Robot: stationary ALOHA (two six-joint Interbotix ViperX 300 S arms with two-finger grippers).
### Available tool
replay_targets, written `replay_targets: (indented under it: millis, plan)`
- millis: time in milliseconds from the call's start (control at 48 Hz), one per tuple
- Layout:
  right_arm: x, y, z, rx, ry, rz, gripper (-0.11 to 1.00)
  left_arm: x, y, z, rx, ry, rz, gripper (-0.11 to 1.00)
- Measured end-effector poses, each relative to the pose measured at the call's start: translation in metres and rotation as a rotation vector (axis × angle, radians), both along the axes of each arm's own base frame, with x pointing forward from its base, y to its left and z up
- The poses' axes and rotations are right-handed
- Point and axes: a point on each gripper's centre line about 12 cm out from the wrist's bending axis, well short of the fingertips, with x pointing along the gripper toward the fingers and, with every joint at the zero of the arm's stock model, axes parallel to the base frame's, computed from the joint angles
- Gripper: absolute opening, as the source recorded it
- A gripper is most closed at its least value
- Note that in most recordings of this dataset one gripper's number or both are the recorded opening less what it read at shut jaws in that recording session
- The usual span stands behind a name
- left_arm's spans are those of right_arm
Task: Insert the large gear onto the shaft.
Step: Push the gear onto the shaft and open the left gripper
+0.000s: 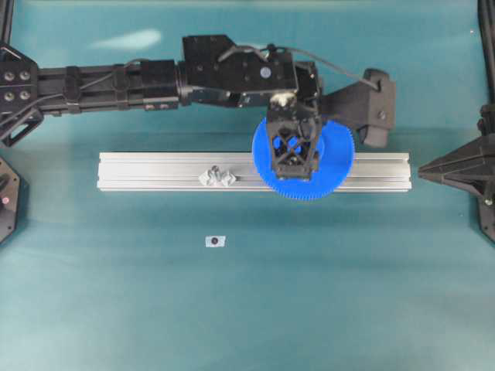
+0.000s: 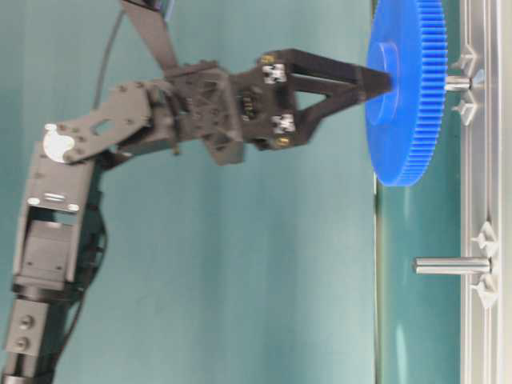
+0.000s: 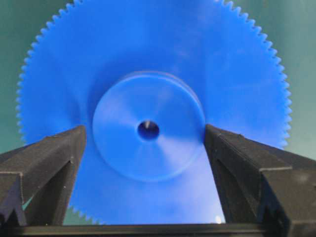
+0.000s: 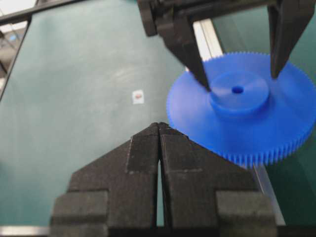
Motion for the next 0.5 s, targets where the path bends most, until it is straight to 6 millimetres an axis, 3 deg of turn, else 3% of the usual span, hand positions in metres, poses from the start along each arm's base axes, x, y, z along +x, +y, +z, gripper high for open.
replay_targets:
  millis: [250, 500]
  plan:
    - [0.0, 0.0, 0.001, 0.0, -0.012, 0.0, 0.01, 0.004, -0.004, 0.023, 0.003, -0.024, -0.008, 0.9]
    - [0.0, 0.0, 0.001, 0.0, -0.011, 0.0, 0.01, 0.006, -0.008, 0.029, 0.007, -0.039, -0.016, 0.9]
